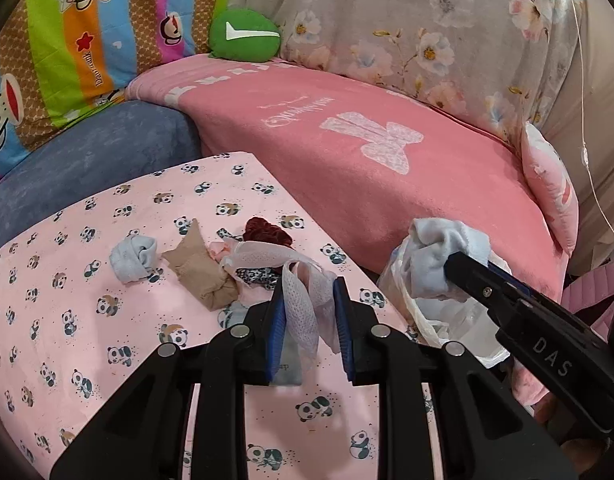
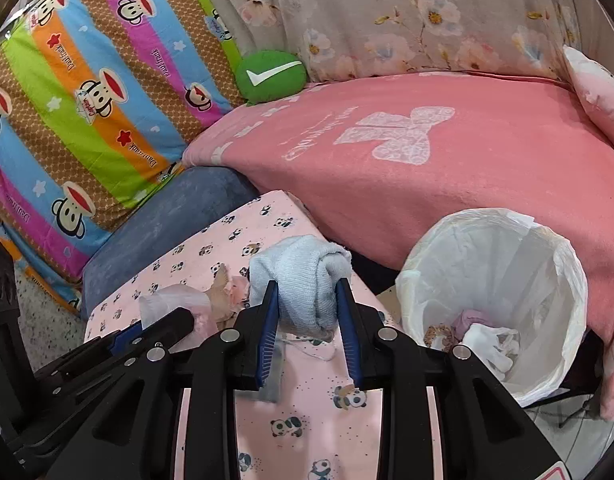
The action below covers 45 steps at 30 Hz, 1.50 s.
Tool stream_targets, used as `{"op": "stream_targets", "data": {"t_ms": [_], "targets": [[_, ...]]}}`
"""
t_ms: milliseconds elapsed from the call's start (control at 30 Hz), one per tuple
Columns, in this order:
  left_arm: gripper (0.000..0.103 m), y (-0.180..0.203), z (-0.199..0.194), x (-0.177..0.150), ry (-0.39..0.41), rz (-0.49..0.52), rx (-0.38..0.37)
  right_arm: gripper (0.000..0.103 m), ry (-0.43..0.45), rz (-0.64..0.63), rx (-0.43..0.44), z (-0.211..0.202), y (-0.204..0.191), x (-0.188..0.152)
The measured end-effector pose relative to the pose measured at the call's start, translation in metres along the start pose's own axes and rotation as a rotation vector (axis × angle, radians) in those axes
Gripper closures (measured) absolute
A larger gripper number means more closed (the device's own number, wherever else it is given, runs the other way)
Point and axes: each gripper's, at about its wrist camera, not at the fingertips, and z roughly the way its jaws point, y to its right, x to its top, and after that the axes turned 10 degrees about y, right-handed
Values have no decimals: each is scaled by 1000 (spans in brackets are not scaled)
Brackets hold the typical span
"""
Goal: Collect trash
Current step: 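Carry the pink sock and blue sock toward the trash bin, then open both tools over the bin to drop the socks inside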
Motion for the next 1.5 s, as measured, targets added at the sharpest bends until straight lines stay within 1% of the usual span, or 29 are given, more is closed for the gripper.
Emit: {"op": "stream_targets", "data": {"t_ms": [300, 567, 1100, 1500], "targets": [[80, 42, 12, -1, -16, 61, -30, 74, 8, 66, -54, -10, 51, -2], [80, 76, 21, -5, -33, 115, -66, 73, 20, 111, -99, -19, 89, -1], [80, 130, 39, -11, -59, 209, -108, 73, 36, 175, -164, -31, 142, -5], [79, 165, 64, -13, -94, 242, -150, 73, 31, 205, -223, -27, 181, -9]]}}
